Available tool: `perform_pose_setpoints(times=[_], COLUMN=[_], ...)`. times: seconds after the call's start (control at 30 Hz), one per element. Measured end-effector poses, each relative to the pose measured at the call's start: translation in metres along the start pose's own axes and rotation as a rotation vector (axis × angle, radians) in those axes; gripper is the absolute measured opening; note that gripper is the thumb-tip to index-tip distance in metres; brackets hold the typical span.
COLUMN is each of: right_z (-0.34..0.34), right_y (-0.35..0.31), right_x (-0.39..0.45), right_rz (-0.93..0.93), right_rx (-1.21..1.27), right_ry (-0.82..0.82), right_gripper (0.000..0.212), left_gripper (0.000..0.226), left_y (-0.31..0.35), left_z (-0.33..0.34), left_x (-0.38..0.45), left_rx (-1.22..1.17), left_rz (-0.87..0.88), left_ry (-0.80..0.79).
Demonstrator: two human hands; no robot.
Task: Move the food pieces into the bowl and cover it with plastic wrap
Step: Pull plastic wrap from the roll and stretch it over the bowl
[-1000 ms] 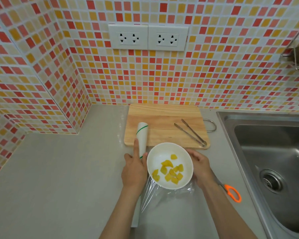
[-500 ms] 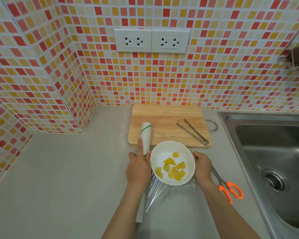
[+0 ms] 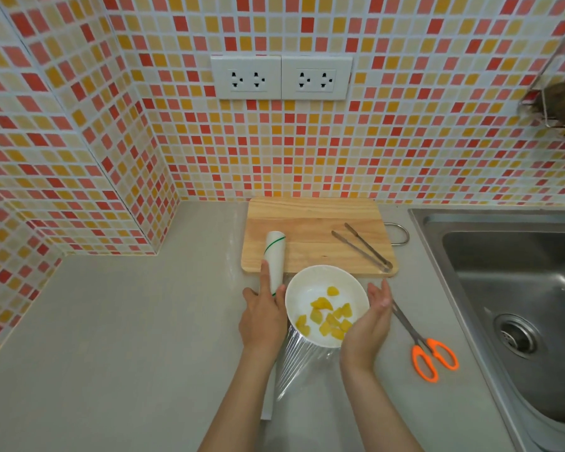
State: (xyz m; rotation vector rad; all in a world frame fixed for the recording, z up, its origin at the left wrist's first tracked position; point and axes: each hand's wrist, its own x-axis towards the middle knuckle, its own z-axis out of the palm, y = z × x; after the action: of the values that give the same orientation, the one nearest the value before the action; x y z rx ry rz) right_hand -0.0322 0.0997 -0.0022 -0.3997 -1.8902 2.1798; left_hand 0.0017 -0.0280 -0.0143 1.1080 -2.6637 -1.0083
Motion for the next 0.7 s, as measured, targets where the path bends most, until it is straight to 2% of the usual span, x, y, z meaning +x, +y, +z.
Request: perform_pose_setpoints(times=[0.1, 0.2, 0.33, 0.43, 0.57, 0.7], right_z=[0.005, 0.005, 0.001, -0.012, -0.027, -0.007], right_y=[0.005, 0.008, 0.015, 0.02, -0.001, -0.03], right_x=[0.001, 0.005, 0.009, 0.02, 0.06, 0.096], right_rz=[0.126, 0.236, 0.241, 0.18, -0.051, -0.022], right_rx=[0.077, 0.162, 0.128, 0.031, -0.099, -0.226], right_ry=[0.038, -0.016, -0.109, -0.258, -0.449, -0.771], right_gripper=[0.047, 0.053, 0.054, 0.056, 0.06, 0.101], left_gripper=[0.057, 0.056, 0.056, 0.057, 0.057, 0.056], left_y=[0.0, 0.001, 0.0, 0.0, 0.001, 0.0], left_z=[0.001, 0.001, 0.0, -0.001, 0.0, 0.0], left_x=[0.001, -0.001, -0.001, -0.002, -0.002, -0.001], left_rx=[0.013, 0.013, 0.014, 0.003, -0.004, 0.007], left_rz=[-0.001, 0.003, 0.008, 0.019, 0.024, 0.012], left_ry=[0.009, 0.021, 0.022, 0.018, 0.031, 0.036])
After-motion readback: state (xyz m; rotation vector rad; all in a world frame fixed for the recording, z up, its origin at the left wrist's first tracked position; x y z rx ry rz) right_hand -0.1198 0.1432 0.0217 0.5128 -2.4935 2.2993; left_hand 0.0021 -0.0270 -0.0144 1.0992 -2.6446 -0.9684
